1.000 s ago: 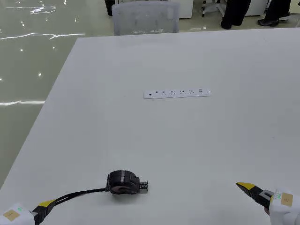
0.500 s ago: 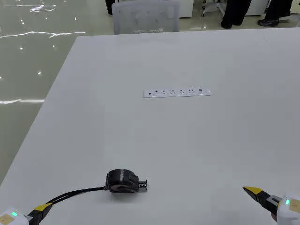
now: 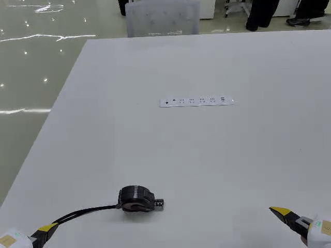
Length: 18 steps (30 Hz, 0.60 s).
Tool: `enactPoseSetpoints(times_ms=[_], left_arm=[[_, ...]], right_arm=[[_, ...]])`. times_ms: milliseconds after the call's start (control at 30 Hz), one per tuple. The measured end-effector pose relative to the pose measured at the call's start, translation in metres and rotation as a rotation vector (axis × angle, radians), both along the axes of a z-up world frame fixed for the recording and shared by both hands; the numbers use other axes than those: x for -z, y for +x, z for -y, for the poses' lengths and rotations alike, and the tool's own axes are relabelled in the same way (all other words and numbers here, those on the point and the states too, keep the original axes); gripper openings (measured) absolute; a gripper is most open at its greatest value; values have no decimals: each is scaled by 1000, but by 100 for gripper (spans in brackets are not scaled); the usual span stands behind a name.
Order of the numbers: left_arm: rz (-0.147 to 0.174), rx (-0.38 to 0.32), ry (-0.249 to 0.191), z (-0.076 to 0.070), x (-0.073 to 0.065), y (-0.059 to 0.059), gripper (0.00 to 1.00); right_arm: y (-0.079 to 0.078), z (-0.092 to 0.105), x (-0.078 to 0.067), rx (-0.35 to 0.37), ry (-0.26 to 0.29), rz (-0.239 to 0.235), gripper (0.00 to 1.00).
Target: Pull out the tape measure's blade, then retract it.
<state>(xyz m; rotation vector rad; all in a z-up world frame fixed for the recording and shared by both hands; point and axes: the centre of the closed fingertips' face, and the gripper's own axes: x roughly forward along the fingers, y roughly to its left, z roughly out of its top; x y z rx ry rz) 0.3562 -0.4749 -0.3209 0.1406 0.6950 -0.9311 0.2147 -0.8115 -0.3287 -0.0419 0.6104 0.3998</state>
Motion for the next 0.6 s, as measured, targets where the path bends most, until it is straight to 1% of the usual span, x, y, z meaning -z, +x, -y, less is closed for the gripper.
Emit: enactPoseSetpoints(times_ms=[600], left_arm=[[-6, 9, -1, 1, 1, 1, 92]], right_arm=[[-1, 0, -1, 4, 2, 0, 88]])
